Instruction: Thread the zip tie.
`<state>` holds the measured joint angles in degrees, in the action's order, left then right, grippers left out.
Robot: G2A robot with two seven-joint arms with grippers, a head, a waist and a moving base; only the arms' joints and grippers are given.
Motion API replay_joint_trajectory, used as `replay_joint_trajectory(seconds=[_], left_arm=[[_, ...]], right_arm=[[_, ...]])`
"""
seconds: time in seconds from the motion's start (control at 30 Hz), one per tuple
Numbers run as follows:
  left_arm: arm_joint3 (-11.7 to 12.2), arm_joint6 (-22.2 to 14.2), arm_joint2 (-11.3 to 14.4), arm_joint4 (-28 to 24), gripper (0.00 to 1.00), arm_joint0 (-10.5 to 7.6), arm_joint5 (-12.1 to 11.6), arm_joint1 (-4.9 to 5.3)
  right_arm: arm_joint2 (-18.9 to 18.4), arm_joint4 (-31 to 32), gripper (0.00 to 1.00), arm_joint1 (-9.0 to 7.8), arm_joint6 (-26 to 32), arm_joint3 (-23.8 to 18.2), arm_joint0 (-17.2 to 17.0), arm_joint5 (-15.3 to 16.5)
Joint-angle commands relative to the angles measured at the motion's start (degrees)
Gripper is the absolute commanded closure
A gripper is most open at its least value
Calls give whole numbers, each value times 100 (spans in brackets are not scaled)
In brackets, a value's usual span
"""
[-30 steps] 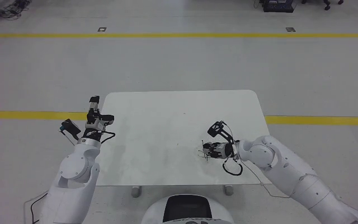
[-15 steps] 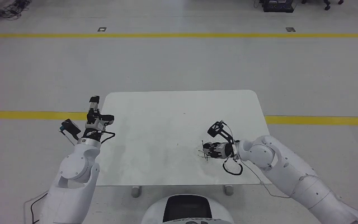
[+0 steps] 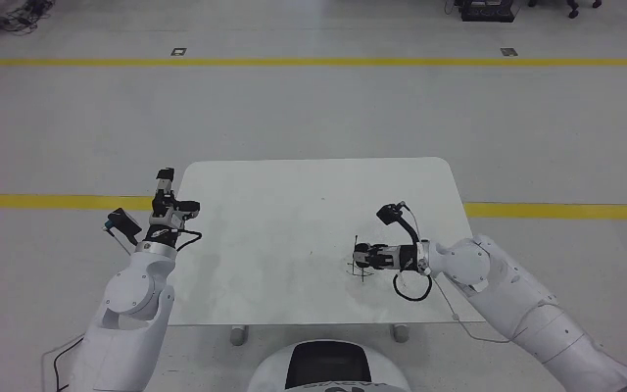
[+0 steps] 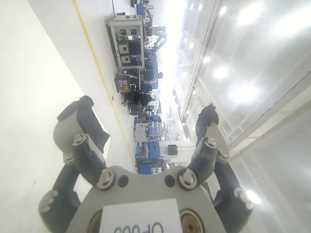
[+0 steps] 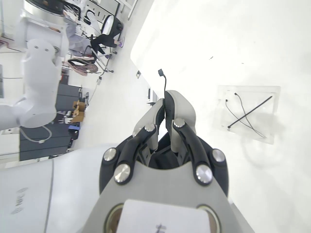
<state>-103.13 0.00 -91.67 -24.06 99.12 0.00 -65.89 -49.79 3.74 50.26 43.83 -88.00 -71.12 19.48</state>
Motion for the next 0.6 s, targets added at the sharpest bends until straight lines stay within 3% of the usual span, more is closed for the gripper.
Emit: replay_joint_trajectory(seconds=[0.0, 0.17, 0.23, 0.3, 0.43, 0.5, 0.57], left_arm=[[0, 0, 0, 0, 0, 0, 0, 0], [-20, -20, 10, 24, 0, -5, -9, 0], [-242, -206, 122, 517, 0, 72, -192, 12], [-447, -326, 323, 1530, 0, 240, -464, 34], [-627, -363, 975, 2786, 0, 348, -545, 18], [-653, -239, 1153, 3162, 0, 327, -635, 6], [-653, -239, 1153, 3162, 0, 327, -635, 6]], right_arm=[[1, 24, 100, 0, -14, -3, -3, 0], [1, 24, 100, 0, -14, -3, -3, 0], [-3, -105, 100, 20, -86, 19, -21, -10], [-35, -519, 100, 55, -54, 130, 28, 0], [-59, -1140, 100, 131, 174, 419, 206, 0], [-76, -1279, 100, 152, 285, 464, 269, 0], [-76, -1279, 100, 152, 285, 464, 269, 0]])
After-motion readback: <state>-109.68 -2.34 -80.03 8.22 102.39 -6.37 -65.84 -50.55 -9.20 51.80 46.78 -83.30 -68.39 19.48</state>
